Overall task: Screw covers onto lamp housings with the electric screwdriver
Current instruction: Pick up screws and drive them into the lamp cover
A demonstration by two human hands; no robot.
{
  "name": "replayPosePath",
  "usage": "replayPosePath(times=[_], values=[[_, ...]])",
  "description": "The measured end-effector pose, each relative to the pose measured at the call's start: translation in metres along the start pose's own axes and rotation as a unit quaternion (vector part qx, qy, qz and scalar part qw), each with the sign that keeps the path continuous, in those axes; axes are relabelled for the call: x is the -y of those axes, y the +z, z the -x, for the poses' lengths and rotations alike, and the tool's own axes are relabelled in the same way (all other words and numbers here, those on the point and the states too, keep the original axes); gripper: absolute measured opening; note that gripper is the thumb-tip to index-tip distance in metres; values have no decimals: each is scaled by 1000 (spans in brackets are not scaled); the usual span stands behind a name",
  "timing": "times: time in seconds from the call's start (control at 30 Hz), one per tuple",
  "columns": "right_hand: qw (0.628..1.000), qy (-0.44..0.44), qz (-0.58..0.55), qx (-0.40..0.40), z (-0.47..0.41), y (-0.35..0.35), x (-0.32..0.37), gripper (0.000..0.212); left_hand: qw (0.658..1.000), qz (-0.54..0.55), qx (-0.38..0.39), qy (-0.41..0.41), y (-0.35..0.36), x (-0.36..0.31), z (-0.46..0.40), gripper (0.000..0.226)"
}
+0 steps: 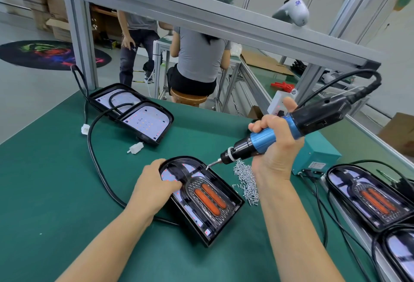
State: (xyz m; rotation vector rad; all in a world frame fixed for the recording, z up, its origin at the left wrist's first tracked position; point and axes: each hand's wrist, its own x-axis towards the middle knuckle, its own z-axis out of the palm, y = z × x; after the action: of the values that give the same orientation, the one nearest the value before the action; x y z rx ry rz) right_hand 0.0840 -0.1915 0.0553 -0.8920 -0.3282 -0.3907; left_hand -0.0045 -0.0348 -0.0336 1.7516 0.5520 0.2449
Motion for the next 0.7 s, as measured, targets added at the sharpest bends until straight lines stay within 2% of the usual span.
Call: replayPosePath(times=[0.1,0.17,0.23,0.27,0.33,0.57,0.7], values=[[1000,-1,-12,-2,0,1,3,44,990,-105,-80,39,-4,-5,2,51],[1000,1,-19,-7,-1,3,4,44,982,-101,-113,117,-4,-19,5,32],[1000,7,-26,-15,-1,3,6,45,980,-100,-79,154,2,-34,9,7],[999,10,-30,-18,0,3,7,45,981,-102,-55,157,5,-38,10,6],[999,19,-42,-19,2,4,8,46,983,-107,-22,148,10,-41,12,10],[996,36,-81,-16,0,7,18,48,991,-44,-8,129,12,-37,9,8],[995,46,-90,-10,2,6,20,45,990,0,13,142,11,-35,8,19]])
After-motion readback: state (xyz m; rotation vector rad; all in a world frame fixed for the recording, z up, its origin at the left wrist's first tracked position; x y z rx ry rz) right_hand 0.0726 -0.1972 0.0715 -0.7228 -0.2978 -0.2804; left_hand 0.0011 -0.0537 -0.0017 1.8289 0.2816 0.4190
